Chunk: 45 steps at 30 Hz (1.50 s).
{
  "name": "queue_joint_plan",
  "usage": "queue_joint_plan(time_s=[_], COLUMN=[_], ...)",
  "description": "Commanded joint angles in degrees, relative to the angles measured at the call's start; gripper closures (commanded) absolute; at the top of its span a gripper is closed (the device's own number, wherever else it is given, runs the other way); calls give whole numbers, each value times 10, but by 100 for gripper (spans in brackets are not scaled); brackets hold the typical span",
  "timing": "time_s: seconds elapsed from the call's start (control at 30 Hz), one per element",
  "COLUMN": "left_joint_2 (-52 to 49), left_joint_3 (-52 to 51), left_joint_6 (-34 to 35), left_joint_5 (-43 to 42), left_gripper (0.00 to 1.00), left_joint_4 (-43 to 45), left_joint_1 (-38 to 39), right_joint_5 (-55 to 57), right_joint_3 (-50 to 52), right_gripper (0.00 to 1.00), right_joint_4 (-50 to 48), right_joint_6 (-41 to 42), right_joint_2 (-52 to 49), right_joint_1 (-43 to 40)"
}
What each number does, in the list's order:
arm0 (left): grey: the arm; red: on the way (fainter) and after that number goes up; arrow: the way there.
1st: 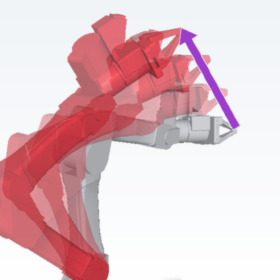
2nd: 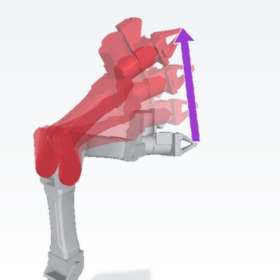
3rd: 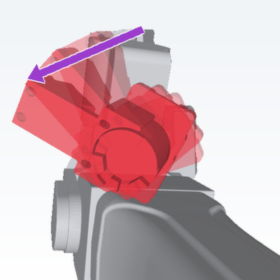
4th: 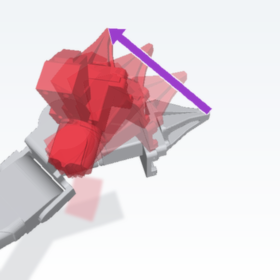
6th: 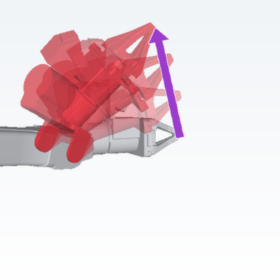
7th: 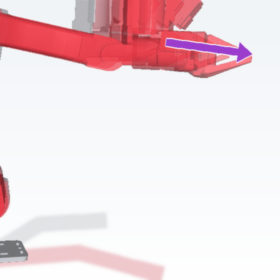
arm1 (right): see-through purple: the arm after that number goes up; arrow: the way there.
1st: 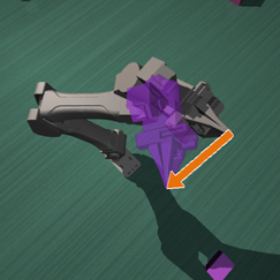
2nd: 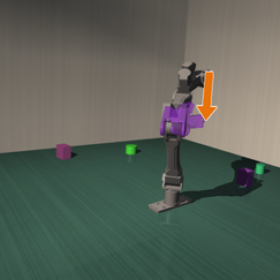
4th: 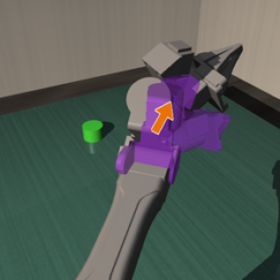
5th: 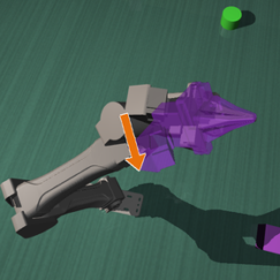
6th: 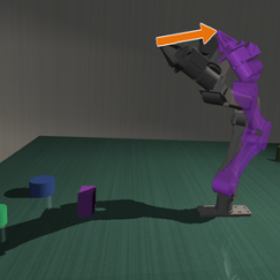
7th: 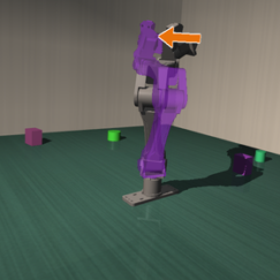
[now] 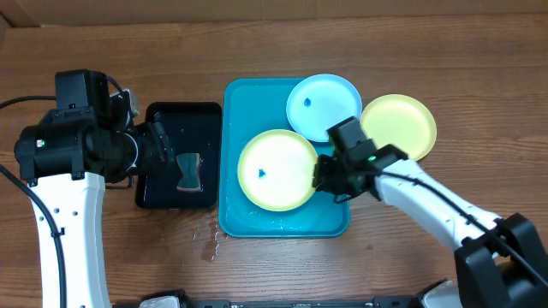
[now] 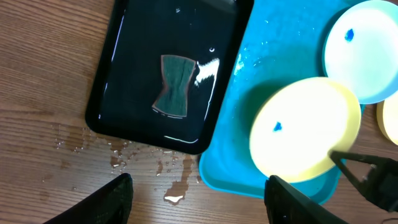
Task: Clean dirty plates on tray and stack at the side
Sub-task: 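Grasp the lower yellow plate rim with the right gripper, drag it leftward, then reach the left gripper down and grasp the green-and-pink sponge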
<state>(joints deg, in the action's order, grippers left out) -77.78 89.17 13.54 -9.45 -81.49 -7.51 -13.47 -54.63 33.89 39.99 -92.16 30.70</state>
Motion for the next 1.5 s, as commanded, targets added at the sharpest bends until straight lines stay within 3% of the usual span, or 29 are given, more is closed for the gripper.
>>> queue_joint_plan(time_s=[0.0,0.3,0.4,0.47,0.7,0.93,1.03,1.13,1.37,1.47], left_joint_2=[2,2,2,2,-10,-25,-34,-47,-94,-111], left_joint_3=[-3,-3,-3,-3,-5,-45,-76,-118,-180,-188], left_joint_6=[-3,-3,-3,-3,-14,-11,-2,3,9,13], left_joint_5=[-4,-4,-4,-4,-3,33,39,40,41,42], left_gripper=[32,32,32,32,35,48,52,56,68,68], left_joint_4=[0,-8,-8,-7,-8,10,35,68,140,158], left_joint_1=[0,0,0,0,0,0,0,0,0,2], right_joint_5=[95,169,170,182,205,198,199,199,199,199], right_joint_3=[0,0,0,0,0,0,-1,-1,-1,-1], right_gripper=[96,92,73,66,58,59,72,76,77,77], right_joint_4=[-22,-51,-51,-52,-69,-112,-119,-123,-124,-124], right_joint_6=[64,111,113,113,110,110,108,106,106,106], right_joint_2=[-2,-18,-18,-19,-31,-83,-84,-84,-84,-84], right_joint_1=[41,103,104,104,104,104,104,104,104,104])
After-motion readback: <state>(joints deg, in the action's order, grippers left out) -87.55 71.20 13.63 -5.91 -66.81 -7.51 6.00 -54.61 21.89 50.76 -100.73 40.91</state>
